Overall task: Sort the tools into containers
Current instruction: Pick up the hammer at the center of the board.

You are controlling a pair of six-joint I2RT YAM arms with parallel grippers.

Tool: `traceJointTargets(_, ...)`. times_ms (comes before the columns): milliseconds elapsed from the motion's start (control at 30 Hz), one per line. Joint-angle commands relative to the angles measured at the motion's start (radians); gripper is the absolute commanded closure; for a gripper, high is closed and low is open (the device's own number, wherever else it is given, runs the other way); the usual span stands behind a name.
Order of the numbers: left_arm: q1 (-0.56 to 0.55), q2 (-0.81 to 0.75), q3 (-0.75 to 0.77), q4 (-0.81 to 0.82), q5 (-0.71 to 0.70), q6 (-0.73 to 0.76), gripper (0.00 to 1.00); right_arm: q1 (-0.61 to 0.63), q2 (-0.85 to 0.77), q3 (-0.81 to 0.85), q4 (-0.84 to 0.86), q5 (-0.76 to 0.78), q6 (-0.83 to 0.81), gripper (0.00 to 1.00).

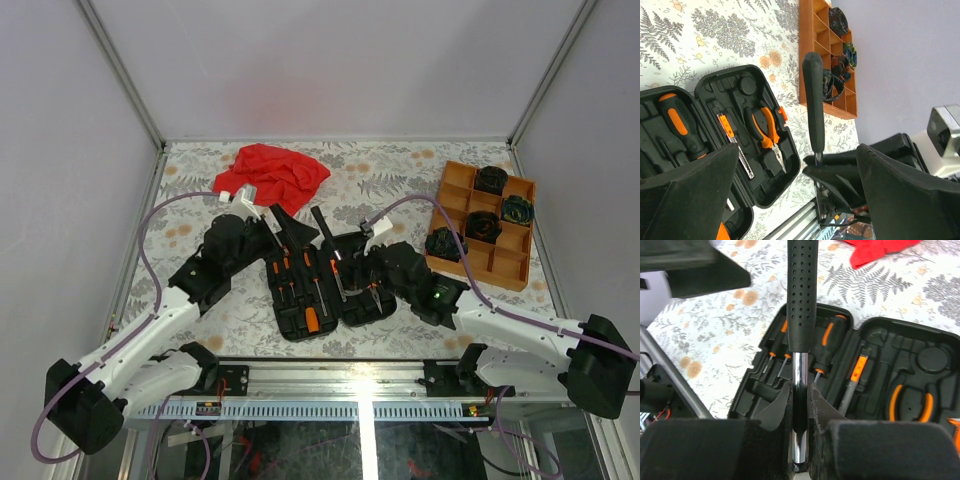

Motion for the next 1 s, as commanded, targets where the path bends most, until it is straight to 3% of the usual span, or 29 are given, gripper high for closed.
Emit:
traceJointTargets(0,0.005,0.028,-0.031,0.168,0.001,-0.064,0.02,0.043,-0.001,0.026,0.154,-0.044,-0.001,1.0)
traceJointTargets(200,0.005,0.078,-0.011,0.193,0.007,-0.081,0.15,0.108,0.016,0.047,0.175,-0.005,-0.022,1.0)
traceJointTargets(467,0.005,0.096,-0.029,0.224,0.026,-0.096,0.41,0.131,0.035,0.053,0.19,0.088,-0.021,1.0)
traceJointTargets(633,0.004,0.1,-0.042,0.232,0.026,-0.104,0.67,0.131,0.062,0.077,0.186,0.113,-0.025,1.0)
traceJointTargets(867,0.004,0.109,-0.04,0.229,0.03,-0.089,0.99,0.13,0.068,0.061,0.242,0.028,-0.034,1.0)
traceJointTargets(967,0.004,0.108,-0.04,0.233,0.04,-0.074,1.0,0.13,0.051,0.045,0.242,0.019,-0.025,0.92)
